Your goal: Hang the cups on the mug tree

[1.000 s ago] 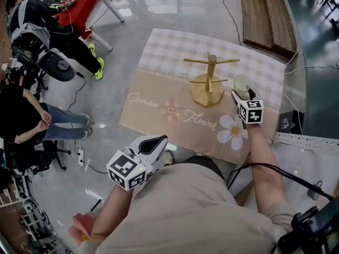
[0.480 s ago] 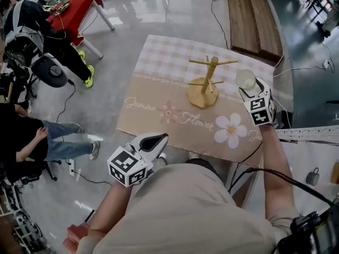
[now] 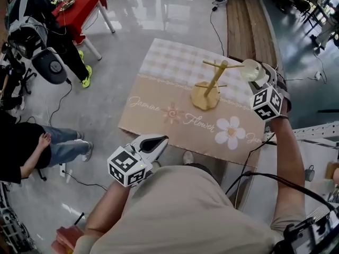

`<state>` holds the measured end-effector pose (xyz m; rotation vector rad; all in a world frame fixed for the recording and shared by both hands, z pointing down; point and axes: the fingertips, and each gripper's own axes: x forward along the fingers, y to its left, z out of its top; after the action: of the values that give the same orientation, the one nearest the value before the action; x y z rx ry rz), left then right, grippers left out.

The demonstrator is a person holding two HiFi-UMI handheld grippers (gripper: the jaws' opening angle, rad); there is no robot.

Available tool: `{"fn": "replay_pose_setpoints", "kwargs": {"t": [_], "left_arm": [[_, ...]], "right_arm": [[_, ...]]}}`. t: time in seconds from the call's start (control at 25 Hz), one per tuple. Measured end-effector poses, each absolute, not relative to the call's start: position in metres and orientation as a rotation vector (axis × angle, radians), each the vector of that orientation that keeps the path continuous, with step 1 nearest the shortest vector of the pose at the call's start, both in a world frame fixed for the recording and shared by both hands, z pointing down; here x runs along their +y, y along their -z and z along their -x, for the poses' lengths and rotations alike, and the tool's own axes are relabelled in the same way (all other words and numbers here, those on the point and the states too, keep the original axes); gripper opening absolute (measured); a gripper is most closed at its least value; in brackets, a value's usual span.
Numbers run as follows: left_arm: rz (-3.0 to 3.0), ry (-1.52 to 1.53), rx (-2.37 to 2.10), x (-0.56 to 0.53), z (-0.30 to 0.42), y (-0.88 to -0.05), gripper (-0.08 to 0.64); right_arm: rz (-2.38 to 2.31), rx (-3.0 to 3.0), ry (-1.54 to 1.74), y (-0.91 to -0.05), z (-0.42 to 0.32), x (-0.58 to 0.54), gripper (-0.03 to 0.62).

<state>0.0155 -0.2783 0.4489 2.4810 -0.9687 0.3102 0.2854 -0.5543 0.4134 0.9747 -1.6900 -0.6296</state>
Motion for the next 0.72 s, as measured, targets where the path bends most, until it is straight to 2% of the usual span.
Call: {"fn": "replay_pose_setpoints", "kwargs": {"t": [0.72], "left_arm": [[-2.447,-0.227,-1.039,-0.221,0.037,-0.453,0.006]], "right_arm": [[-0.737,-1.213,0.982,-0.425,-0.226,-0.538,0.334]]}}
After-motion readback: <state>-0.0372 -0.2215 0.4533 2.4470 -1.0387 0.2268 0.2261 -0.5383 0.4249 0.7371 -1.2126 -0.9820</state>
